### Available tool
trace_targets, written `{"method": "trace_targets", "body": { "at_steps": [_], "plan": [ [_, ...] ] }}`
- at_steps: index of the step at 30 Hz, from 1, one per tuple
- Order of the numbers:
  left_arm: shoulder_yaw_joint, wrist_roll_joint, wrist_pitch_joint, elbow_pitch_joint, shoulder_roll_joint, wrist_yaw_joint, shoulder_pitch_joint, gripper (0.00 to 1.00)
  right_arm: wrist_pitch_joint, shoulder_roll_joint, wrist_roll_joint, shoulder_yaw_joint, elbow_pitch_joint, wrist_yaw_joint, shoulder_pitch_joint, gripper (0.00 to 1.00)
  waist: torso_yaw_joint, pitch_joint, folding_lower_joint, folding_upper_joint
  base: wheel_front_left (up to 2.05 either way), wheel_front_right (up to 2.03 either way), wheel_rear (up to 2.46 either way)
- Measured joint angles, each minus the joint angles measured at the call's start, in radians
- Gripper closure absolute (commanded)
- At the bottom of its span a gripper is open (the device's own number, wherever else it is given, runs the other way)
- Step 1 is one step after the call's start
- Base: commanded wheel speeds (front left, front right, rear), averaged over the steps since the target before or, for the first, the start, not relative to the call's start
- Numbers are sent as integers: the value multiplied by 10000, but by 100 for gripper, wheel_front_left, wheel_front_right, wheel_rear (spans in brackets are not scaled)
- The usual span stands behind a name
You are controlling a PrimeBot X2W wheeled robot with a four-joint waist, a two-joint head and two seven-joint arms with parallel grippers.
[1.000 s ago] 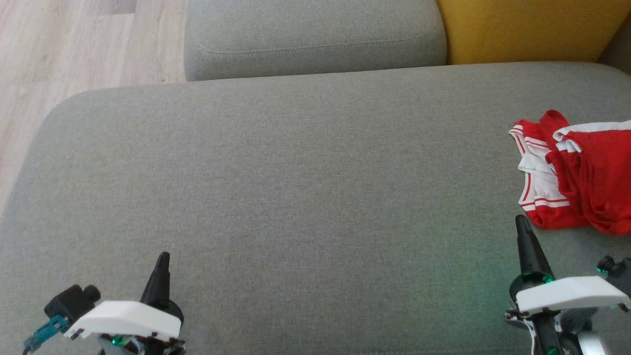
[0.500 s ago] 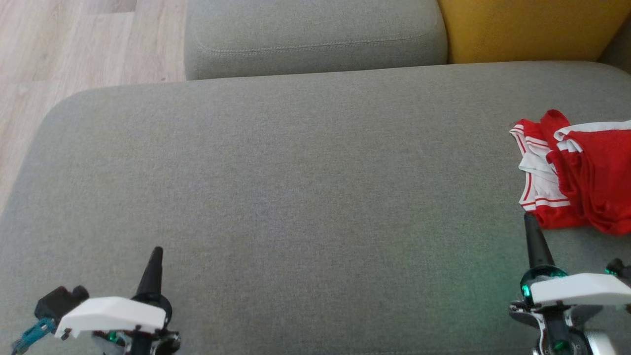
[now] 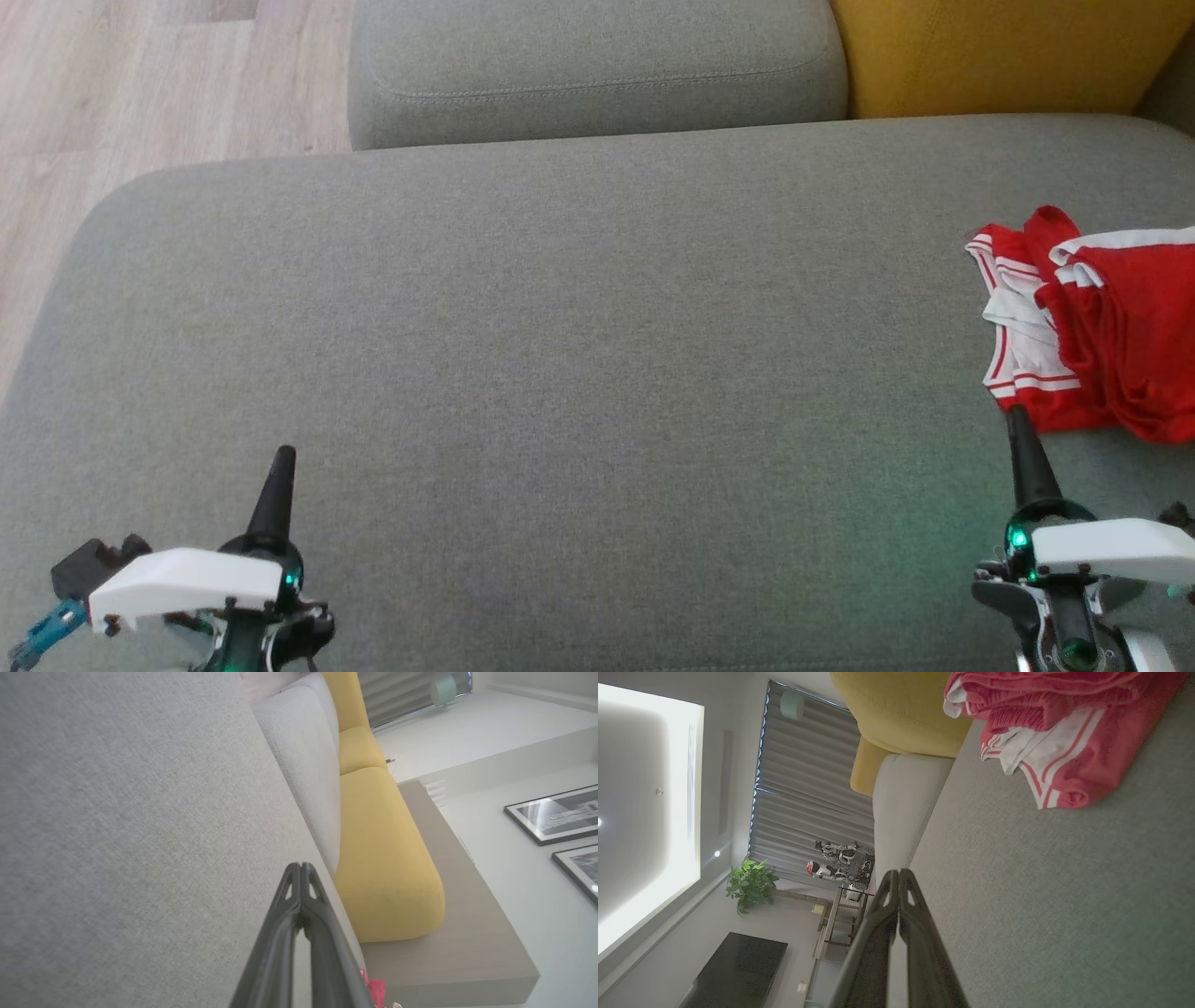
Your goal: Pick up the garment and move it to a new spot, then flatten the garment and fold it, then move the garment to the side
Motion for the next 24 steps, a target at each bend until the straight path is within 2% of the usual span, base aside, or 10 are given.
{"method": "trace_targets", "body": {
  "at_steps": [24],
  "plan": [
    [698,-2644,639,297,-261,-612,-481,100,119,-21,2894,-355,504,-2,-495,100,5,37,0,0,0,0,0]
  ]
}}
